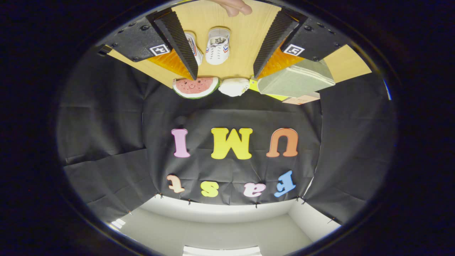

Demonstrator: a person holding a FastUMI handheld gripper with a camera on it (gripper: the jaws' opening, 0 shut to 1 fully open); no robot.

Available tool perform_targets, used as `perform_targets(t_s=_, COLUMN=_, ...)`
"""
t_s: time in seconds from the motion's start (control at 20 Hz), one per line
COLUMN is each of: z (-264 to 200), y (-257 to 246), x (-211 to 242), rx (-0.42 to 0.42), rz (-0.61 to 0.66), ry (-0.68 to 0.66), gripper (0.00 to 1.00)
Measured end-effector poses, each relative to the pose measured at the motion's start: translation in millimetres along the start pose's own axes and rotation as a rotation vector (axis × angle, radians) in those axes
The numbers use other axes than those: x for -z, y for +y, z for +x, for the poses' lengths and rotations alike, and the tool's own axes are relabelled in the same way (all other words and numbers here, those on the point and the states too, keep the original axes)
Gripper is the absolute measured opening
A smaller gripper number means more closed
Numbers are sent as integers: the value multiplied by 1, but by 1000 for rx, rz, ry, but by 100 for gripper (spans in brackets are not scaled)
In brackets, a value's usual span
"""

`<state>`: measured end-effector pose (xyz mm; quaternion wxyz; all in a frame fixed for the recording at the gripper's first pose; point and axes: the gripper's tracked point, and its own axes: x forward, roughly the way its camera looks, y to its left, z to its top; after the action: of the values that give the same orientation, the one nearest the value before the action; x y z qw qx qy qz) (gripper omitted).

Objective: Open the storage box then place both shoes into the box .Put the left shoe in first, then the right shoe, with the right side of both shoes facing outward in a uniform manner.

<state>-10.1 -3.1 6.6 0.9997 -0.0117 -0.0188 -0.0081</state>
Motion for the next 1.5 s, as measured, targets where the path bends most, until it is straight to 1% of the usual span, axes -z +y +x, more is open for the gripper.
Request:
perform_targets(t_s=0.05, z=0, y=-2, x=1, rx=-10, rz=16, ry=6, gripper=100)
perform_targets(t_s=0.15, z=2, y=-8, x=8, rx=-3, rz=45, ry=28, gripper=100)
perform_targets(t_s=0.25, z=3, y=-12, x=8, rx=9, rz=36, ry=34, gripper=100)
perform_targets(t_s=0.3, z=4, y=-17, x=8, rx=30, rz=23, ry=33, gripper=100)
perform_targets(t_s=0.5, z=4, y=-26, x=-2, rx=74, rz=-6, ry=-3, gripper=100)
perform_targets(t_s=0.55, z=5, y=-26, x=-1, rx=72, rz=-16, ry=-3, gripper=100)
perform_targets(t_s=0.7, z=13, y=-12, x=10, rx=-5, rz=0, ry=50, gripper=100)
perform_targets(t_s=0.9, z=29, y=-12, x=5, rx=-23, rz=4, ry=61, gripper=100)
perform_targets(t_s=1.05, z=59, y=-5, x=5, rx=-75, rz=42, ry=108, gripper=100)
perform_targets(t_s=1.15, z=88, y=-6, x=5, rx=-90, rz=66, ry=147, gripper=100)
perform_targets(t_s=1.25, z=120, y=0, x=9, rx=-124, rz=96, ry=196, gripper=100)
perform_targets(t_s=1.5, z=189, y=32, x=29, rx=-307, rz=205, ry=360, gripper=100)
